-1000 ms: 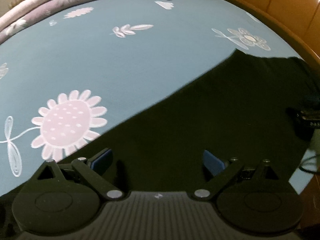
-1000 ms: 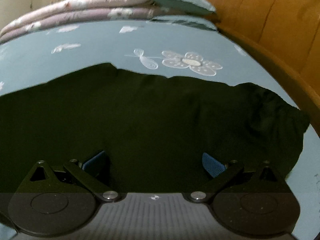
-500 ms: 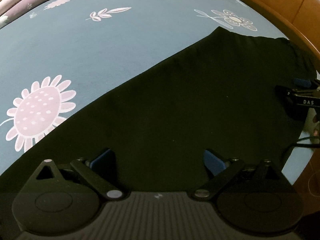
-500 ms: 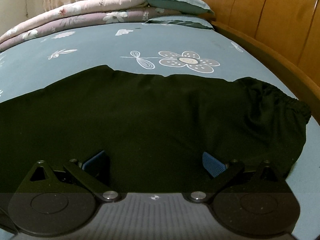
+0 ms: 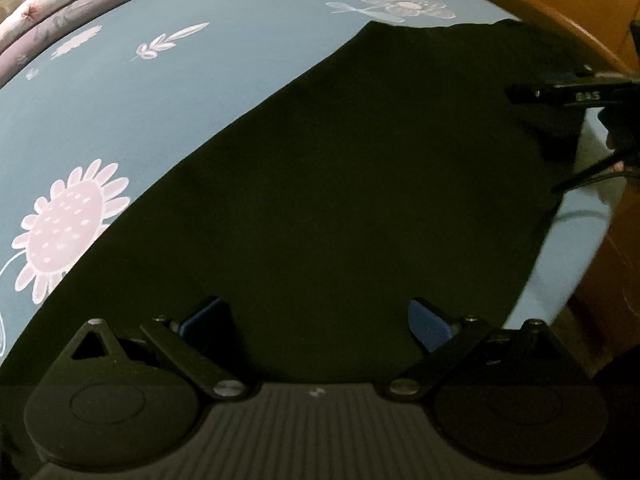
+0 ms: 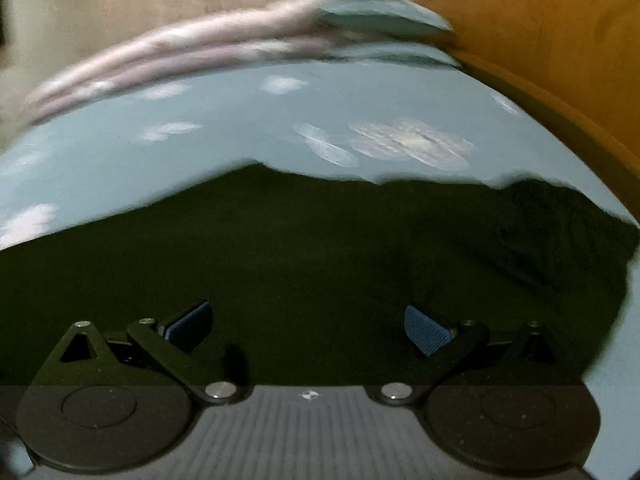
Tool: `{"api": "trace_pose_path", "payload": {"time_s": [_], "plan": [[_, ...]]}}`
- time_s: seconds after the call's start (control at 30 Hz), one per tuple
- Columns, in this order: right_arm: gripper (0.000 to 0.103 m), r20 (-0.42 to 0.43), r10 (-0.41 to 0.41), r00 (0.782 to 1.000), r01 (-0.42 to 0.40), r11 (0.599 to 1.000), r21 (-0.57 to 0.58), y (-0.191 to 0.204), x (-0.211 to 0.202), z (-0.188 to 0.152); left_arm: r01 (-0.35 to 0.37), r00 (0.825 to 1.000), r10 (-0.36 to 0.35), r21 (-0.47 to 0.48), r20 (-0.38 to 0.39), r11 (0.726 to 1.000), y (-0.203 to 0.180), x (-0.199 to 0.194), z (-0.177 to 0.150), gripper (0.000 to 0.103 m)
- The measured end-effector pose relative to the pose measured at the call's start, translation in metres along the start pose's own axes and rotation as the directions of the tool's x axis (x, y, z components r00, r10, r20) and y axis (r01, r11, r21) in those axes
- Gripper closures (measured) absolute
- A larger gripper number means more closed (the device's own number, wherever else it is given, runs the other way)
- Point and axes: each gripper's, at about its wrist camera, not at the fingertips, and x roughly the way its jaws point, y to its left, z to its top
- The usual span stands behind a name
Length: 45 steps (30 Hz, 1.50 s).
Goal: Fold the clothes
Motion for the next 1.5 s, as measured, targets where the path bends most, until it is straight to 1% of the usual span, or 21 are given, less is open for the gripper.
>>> {"api": "trace_pose_path", "payload": {"time_s": [0.07, 0.13, 0.2, 0.23, 0.27, 0.37, 0.43, 0.47, 0.5, 0.57, 0.7, 0.77, 0.87, 0.93, 1.0, 1.03, 1.1, 1.17, 1.2, 1.4, 1.5], "plan": [[0.000, -0.037, 0.067, 0.997, -0.072, 0.988, -0.138, 0.019, -0.001, -0.002, 0.002, 1.000, -0.002, -0.001, -0.004, 1.000, 0.000, 0.002, -0.003, 0.005], [0.000, -0.091, 0.087, 0.992, -0.108, 0.962, -0.249, 0.037, 0.005, -0.011, -0.004, 1.000, 0.004, -0.009, 0.004, 1.000, 0.000, 0.003, -0.006, 0.005], [0.000, -0.169, 0.089, 0.982, -0.138, 0.942, -0.307, 0.047, 0.014, -0.022, -0.001, 1.000, 0.001, -0.014, 0.011, 1.000, 0.001, 0.002, -0.008, 0.004], [0.000, -0.155, 0.081, 0.985, -0.128, 0.938, -0.321, 0.050, 0.013, -0.026, 0.005, 1.000, -0.005, -0.014, 0.011, 1.000, 0.002, 0.001, -0.009, 0.002], [0.000, -0.147, 0.075, 0.986, -0.120, 0.937, -0.327, 0.052, 0.012, -0.028, 0.009, 1.000, -0.009, -0.012, 0.010, 1.000, 0.004, 0.001, -0.011, 0.001], [0.000, -0.154, 0.069, 0.986, -0.109, 0.957, -0.269, 0.051, 0.011, -0.018, 0.011, 1.000, -0.011, -0.024, 0.007, 1.000, 0.009, 0.001, -0.010, 0.001], [0.000, -0.133, 0.080, 0.988, -0.111, 0.962, -0.249, 0.054, 0.010, -0.009, 0.027, 1.000, -0.026, -0.064, 0.013, 0.998, 0.017, -0.004, -0.008, 0.001], [0.000, -0.116, 0.091, 0.989, -0.117, 0.962, -0.246, 0.056, 0.009, -0.004, 0.028, 0.999, -0.026, -0.076, 0.032, 0.997, 0.021, -0.008, -0.006, 0.001], [0.000, -0.101, 0.101, 0.990, -0.123, 0.962, -0.243, 0.059, 0.008, 0.001, 0.016, 0.999, -0.012, -0.087, 0.051, 0.996, 0.025, -0.011, -0.005, 0.001], [0.000, -0.093, 0.116, 0.989, -0.136, 0.958, -0.251, 0.068, 0.014, 0.008, -0.009, 0.998, 0.016, -0.121, 0.054, 0.993, 0.035, -0.012, -0.006, 0.001], [0.000, -0.119, 0.158, 0.980, -0.187, 0.938, -0.291, 0.088, 0.026, 0.011, -0.042, 0.999, 0.048, -0.203, 0.025, 0.978, 0.053, -0.008, -0.024, 0.001], [0.000, -0.161, 0.161, 0.974, -0.204, 0.930, -0.305, 0.094, 0.035, 0.006, -0.055, 0.997, 0.065, -0.240, 0.035, 0.969, 0.060, -0.011, -0.035, 0.001], [0.000, -0.187, 0.166, 0.968, -0.218, 0.927, -0.305, 0.102, 0.040, 0.005, -0.025, 0.997, 0.043, -0.280, 0.059, 0.960, 0.067, -0.017, -0.044, 0.001], [0.000, -0.184, 0.179, 0.967, -0.229, 0.925, -0.303, 0.105, 0.040, 0.011, -0.028, 0.997, 0.044, -0.250, 0.061, 0.968, 0.063, -0.018, -0.046, 0.001], [0.000, -0.167, 0.184, 0.969, -0.229, 0.921, -0.315, 0.111, 0.041, 0.018, -0.050, 0.998, 0.059, -0.192, 0.039, 0.980, 0.059, -0.016, -0.043, 0.001], [0.000, -0.159, 0.188, 0.969, -0.231, 0.918, -0.323, 0.114, 0.041, 0.022, -0.059, 0.997, 0.067, -0.200, 0.034, 0.978, 0.059, -0.017, -0.042, 0.001], [0.000, -0.141, 0.207, 0.968, -0.243, 0.907, -0.344, 0.122, 0.041, 0.029, -0.058, 0.997, 0.072, -0.283, 0.038, 0.957, 0.066, -0.021, -0.040, 0.001], [0.000, -0.136, 0.232, 0.963, -0.266, 0.896, -0.355, 0.129, 0.043, 0.034, -0.027, 0.995, 0.060, -0.379, 0.074, 0.925, 0.079, -0.029, -0.041, 0.001], [0.000, -0.136, 0.244, 0.960, -0.277, 0.891, -0.359, 0.133, 0.045, 0.036, -0.024, 0.994, 0.066, -0.401, 0.092, 0.916, 0.083, -0.033, -0.043, 0.001], [0.000, -0.183, 0.306, 0.934, -0.352, 0.870, -0.345, 0.152, 0.065, 0.045, -0.023, 0.992, 0.080, -0.485, 0.097, 0.874, 0.100, -0.030, -0.063, 0.002], [0.000, -0.175, 0.361, 0.916, -0.400, 0.855, -0.331, 0.163, 0.065, 0.057, -0.011, 0.991, 0.078, -0.501, 0.112, 0.865, 0.104, -0.034, -0.060, 0.004]]}}
